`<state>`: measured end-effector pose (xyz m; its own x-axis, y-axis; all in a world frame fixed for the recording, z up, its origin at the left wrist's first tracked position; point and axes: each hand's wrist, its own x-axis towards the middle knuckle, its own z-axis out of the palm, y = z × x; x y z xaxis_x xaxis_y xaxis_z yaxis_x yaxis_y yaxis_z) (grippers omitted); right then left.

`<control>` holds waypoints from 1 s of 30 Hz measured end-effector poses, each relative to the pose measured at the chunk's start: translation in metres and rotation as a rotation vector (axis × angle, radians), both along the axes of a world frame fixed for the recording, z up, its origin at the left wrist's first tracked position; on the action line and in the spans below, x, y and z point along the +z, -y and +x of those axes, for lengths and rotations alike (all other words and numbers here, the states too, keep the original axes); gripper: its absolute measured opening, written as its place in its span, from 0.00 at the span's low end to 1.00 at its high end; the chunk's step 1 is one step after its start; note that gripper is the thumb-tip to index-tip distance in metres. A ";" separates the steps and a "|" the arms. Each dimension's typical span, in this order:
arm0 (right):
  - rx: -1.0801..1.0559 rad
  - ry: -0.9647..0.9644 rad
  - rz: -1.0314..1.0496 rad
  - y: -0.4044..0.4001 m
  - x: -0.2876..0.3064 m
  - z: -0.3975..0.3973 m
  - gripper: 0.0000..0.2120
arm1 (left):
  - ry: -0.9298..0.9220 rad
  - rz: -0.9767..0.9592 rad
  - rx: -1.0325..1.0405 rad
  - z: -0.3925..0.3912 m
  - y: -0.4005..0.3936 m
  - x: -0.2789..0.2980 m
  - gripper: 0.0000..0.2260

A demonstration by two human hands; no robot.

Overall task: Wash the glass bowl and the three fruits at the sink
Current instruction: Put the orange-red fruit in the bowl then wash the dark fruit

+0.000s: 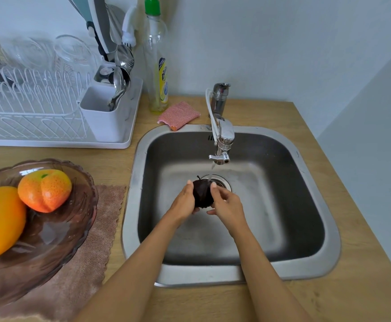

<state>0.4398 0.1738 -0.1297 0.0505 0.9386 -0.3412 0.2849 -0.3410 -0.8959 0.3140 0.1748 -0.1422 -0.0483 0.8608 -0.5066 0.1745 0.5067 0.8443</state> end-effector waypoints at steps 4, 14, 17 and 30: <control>-0.046 0.049 -0.018 -0.003 0.002 0.003 0.16 | 0.034 0.023 -0.038 0.001 -0.002 -0.001 0.24; -0.140 0.112 0.008 -0.007 0.002 0.003 0.07 | -0.037 0.100 -0.151 0.006 0.008 0.004 0.17; -0.167 -0.016 -0.089 -0.009 0.001 0.001 0.07 | -0.049 0.151 -0.135 0.004 0.009 0.006 0.17; -0.141 -0.111 -0.074 -0.009 0.001 -0.003 0.13 | -0.122 0.261 -0.159 0.002 0.014 0.006 0.18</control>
